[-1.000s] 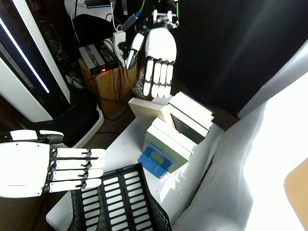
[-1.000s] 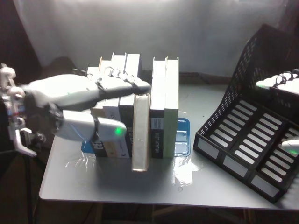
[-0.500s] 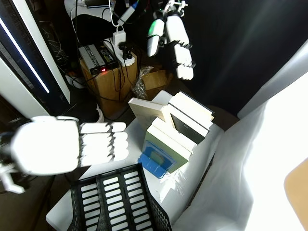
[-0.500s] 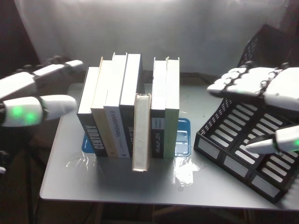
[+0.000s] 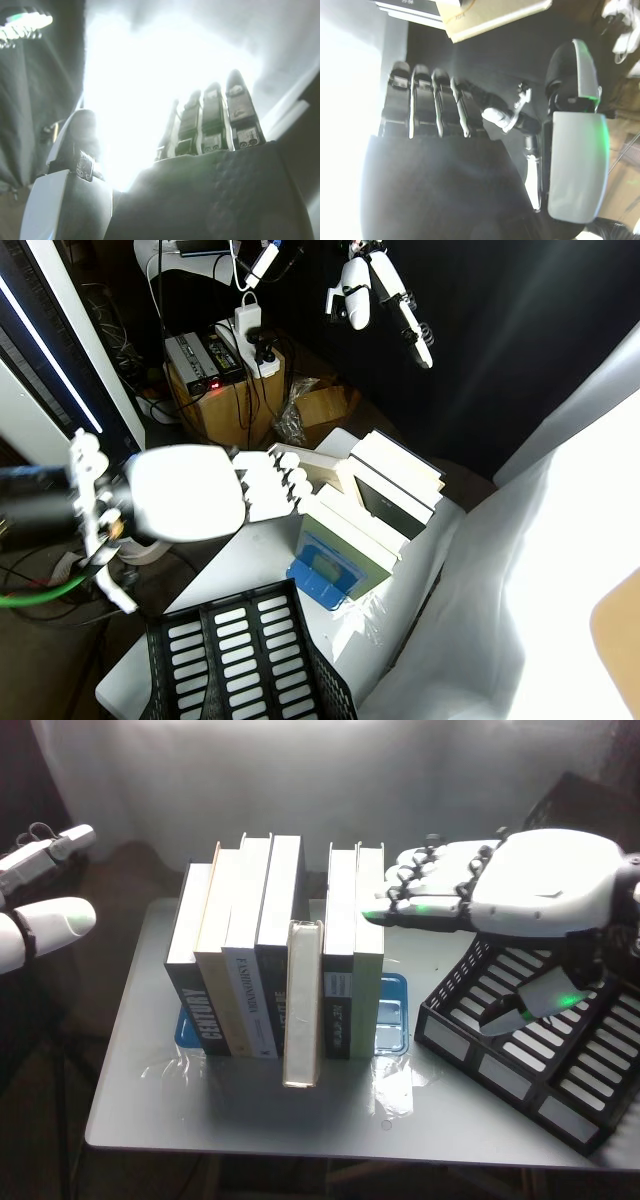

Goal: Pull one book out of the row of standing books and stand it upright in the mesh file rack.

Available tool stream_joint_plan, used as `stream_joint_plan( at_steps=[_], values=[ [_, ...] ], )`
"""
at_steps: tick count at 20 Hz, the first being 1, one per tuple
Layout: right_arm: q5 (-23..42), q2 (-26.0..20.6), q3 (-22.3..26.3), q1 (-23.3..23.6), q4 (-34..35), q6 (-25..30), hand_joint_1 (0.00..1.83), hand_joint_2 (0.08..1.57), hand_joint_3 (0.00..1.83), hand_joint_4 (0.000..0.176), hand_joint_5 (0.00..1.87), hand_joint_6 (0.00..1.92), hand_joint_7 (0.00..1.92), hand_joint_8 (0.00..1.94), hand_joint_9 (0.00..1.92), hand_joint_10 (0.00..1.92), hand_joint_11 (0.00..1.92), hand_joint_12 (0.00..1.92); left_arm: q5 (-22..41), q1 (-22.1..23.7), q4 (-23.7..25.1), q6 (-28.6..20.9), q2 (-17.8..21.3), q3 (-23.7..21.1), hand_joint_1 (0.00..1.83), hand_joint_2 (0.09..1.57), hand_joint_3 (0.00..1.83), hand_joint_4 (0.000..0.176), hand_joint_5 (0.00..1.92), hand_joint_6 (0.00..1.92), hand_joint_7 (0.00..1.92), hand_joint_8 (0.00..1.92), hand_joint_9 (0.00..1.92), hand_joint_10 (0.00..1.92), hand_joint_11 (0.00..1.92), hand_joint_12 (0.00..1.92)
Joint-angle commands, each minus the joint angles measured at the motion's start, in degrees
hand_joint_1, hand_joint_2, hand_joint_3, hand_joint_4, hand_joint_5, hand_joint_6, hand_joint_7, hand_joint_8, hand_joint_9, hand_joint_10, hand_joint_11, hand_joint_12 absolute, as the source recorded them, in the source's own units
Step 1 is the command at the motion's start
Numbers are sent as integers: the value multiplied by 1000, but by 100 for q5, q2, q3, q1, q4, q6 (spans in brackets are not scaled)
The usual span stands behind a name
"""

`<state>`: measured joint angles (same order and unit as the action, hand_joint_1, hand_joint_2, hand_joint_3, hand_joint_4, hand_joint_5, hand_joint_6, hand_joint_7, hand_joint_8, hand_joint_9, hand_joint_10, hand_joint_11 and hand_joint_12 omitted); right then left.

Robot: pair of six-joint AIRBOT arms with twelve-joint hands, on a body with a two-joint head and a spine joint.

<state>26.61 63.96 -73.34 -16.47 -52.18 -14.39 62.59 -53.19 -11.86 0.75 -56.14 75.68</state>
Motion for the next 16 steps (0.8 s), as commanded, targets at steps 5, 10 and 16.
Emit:
stream_joint_plan(
  at_steps=[5, 10, 16],
  values=[
    [178, 355, -282, 390, -1015, 748, 829, 923, 0, 0, 0, 0, 0, 0, 0, 0, 0, 0, 819, -150, -370, -30, 107, 23, 227, 1328, 0, 48, 0, 0, 0, 0, 0, 0, 0, 0],
    [63, 721, -446, 666, -2080, 1204, 821, 947, 0, 0, 0, 0, 0, 0, 0, 0, 0, 0, 845, -256, -546, -30, 96, 59, 213, 1330, 0, 50, 45, 17, 0, 0, 0, 0, 0, 0],
    [-60, 1078, -545, 828, -3112, 1501, 744, 932, 0, 0, 0, 0, 0, 0, 0, 0, 0, 0, 939, -318, -723, -30, 33, 153, 269, 1334, 1, 15, 73, 21, 0, 0, 0, 0, 0, 0]
  ],
)
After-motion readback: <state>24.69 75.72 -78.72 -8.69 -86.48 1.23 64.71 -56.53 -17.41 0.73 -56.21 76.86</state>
